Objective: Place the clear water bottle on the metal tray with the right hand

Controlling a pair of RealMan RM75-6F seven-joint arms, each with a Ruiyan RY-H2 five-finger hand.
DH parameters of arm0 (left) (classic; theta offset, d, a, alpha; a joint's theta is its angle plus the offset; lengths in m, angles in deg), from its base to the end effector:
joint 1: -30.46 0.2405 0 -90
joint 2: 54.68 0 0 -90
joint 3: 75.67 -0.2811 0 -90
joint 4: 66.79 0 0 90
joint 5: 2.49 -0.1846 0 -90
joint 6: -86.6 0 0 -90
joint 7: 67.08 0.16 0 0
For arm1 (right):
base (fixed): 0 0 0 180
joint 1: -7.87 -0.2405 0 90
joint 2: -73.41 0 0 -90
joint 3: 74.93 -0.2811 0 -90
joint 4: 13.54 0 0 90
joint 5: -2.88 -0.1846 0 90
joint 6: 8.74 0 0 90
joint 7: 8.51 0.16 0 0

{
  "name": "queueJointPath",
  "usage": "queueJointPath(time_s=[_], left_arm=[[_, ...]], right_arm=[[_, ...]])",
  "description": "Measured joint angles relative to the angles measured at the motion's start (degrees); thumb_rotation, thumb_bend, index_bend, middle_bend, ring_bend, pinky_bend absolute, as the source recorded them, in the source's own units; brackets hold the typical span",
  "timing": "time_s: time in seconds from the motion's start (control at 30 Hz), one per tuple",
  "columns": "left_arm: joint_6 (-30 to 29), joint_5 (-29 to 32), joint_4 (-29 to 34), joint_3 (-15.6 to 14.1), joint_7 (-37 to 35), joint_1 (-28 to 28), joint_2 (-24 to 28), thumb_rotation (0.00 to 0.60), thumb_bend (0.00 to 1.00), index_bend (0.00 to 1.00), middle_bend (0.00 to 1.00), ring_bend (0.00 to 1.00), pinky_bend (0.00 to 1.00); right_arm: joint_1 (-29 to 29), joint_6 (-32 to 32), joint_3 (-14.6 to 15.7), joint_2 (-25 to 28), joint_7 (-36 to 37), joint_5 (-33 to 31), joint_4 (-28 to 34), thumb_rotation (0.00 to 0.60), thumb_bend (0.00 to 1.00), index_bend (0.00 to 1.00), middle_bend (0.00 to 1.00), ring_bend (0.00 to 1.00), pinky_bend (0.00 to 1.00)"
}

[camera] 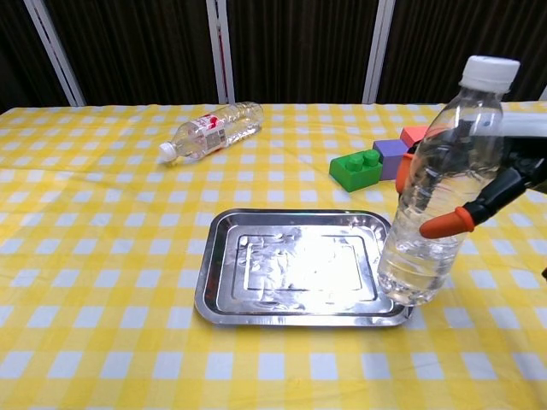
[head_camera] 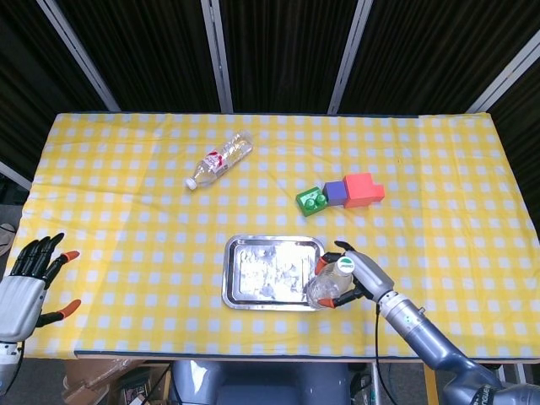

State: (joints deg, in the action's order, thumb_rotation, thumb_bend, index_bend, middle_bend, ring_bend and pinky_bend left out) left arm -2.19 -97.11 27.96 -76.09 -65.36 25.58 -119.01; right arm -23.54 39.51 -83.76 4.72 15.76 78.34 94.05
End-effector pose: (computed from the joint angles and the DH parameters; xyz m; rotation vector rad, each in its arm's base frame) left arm -0.2944 0.1838 0.1810 -1.5028 -0.8476 -1.0054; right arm -0.1762 -0.2929 0.0738 1.6797 -1.7902 1.2174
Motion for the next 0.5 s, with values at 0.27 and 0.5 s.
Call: queueJointPath(time_s=[0.27,0.5], left_arm=[[0.1,-0.3,0.0,-0.2,-0.3,-0.1,0.0,0.600,0.19,0.22,0.00,0.00,0.00],[0.2,-0.7,0.0,-0.5,-0.8,-0.2,0.1,0.600,0.19,0.22,0.00,0.00,0.00]], right_arm=[[-2.3,0.3,-1.1,-5.4,-4.5,-3.2,-0.8,0.600,0.21,0.76,0.63,0.42,0.00],[-4.5,0.7,-2.5,-9.3,-8.1,-5.6,-1.7,0.600,0.21,0.76,0.63,0.43,0.00]])
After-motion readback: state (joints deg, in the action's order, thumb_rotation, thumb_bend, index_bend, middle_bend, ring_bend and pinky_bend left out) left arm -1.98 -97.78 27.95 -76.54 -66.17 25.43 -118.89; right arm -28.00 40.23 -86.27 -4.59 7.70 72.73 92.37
